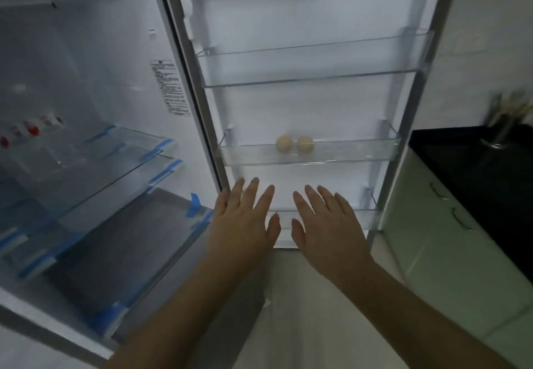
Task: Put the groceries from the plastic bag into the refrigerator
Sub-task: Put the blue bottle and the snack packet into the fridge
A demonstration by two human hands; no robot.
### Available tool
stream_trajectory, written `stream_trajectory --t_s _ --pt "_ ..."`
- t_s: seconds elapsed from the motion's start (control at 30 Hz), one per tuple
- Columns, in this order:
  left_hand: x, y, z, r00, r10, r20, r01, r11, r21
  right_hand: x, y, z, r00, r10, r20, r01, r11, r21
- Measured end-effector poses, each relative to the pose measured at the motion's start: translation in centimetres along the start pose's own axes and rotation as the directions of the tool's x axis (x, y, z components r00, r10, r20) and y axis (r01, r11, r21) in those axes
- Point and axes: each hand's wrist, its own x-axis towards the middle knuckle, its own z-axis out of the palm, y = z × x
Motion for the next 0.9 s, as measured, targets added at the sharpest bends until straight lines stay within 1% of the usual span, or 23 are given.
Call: stream_trajectory --t_s 0.07,0.13,0.23,0.33,0.47,0.53,0.67,0.8,0.9 --pt "0.4 1.4 0.3 0.998 0.059 -0.029 -0.06 0.998 -0.025 -1.4 1.4 -1.1 0.998 0.063 0.0 -0.063 0.998 -0.005" --pt "0.7 2.9 0.2 0.988 0.13 -0.086 -0.137 0.988 -0.071 -2.9 2.6 -2.1 0.993 0.114 -0.014 -0.115 0.993 -0.019" --pt "0.9 4.8 0.2 0.947 0.267 -0.178 -0.286 0.954 -0.09 -5.4 4.0 -3.3 0.977 0.211 -0.021 -0.212 0.973 -0.086" --pt "0.6 6.4 -0.2 0.902 0.368 -0.226 -0.4 0.909 -0.119 -8.1 4.6 -4.7 0.943 0.324 -0.069 -0.331 0.93 -0.157" --pt "-0.7 7.7 -0.5 0.835 0.485 -0.261 -0.535 0.826 -0.178 -11.5 3.9 -5.7 0.88 0.461 -0.115 -0.475 0.848 -0.237" --pt "-1.7 8.3 -0.2 0.8 0.529 -0.284 -0.589 0.781 -0.206 -13.3 3.2 -5.8 0.843 0.524 -0.12 -0.536 0.803 -0.259" --pt "-4.3 10.7 0.3 0.709 0.655 -0.26 -0.704 0.671 -0.23 -18.3 1.9 -6.3 0.751 0.648 -0.128 -0.651 0.694 -0.308" --pt "-7.7 14.6 -0.5 0.584 0.778 -0.232 -0.808 0.531 -0.255 -24.0 1.2 -7.8 0.632 0.76 -0.15 -0.753 0.557 -0.35" --pt "-10.9 17.2 -1.6 0.479 0.842 -0.246 -0.871 0.423 -0.249 -28.2 1.0 -9.4 0.544 0.819 -0.183 -0.814 0.462 -0.351"
